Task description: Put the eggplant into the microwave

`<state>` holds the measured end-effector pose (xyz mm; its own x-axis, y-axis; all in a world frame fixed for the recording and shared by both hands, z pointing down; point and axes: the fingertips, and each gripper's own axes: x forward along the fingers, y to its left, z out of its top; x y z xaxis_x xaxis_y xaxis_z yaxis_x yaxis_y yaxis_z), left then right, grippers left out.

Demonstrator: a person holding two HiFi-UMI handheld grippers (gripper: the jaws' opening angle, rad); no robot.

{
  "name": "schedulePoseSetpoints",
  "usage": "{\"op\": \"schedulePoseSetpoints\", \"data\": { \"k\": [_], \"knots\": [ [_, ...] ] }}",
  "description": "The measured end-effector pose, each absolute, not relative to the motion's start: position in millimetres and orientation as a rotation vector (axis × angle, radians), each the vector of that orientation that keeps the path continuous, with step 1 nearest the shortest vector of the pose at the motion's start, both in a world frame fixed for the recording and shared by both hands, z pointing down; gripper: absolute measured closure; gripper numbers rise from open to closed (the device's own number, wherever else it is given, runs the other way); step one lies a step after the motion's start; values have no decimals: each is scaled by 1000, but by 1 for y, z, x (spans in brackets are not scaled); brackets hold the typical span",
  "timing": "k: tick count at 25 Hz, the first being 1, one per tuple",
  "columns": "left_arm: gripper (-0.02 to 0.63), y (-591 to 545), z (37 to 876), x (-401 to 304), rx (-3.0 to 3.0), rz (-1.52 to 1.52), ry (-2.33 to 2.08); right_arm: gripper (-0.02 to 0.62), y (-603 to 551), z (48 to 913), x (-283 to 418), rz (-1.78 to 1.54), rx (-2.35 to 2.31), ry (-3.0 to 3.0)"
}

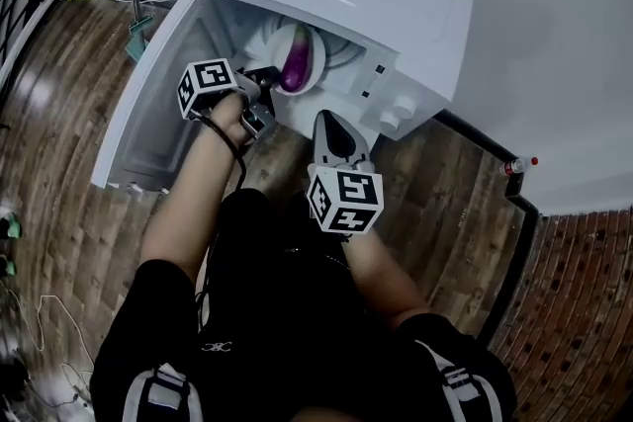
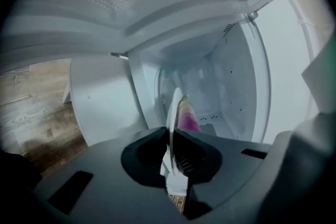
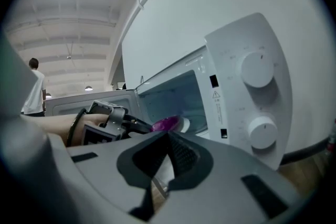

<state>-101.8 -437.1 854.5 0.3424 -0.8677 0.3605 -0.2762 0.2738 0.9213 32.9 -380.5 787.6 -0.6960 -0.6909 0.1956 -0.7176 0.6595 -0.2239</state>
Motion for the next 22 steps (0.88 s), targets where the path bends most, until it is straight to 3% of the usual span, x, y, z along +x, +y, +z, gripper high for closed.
{"op": "schedulePoseSetpoints", "data": {
  "k": [17, 22],
  "knots": [
    [580, -521, 850, -100, 1338, -482, -1242, 583, -379, 792, 65, 364, 1210, -2722],
    [580, -528, 849, -108, 1458, -265, -1403, 583, -379, 799, 69, 366, 1215, -2705]
  ]
}}
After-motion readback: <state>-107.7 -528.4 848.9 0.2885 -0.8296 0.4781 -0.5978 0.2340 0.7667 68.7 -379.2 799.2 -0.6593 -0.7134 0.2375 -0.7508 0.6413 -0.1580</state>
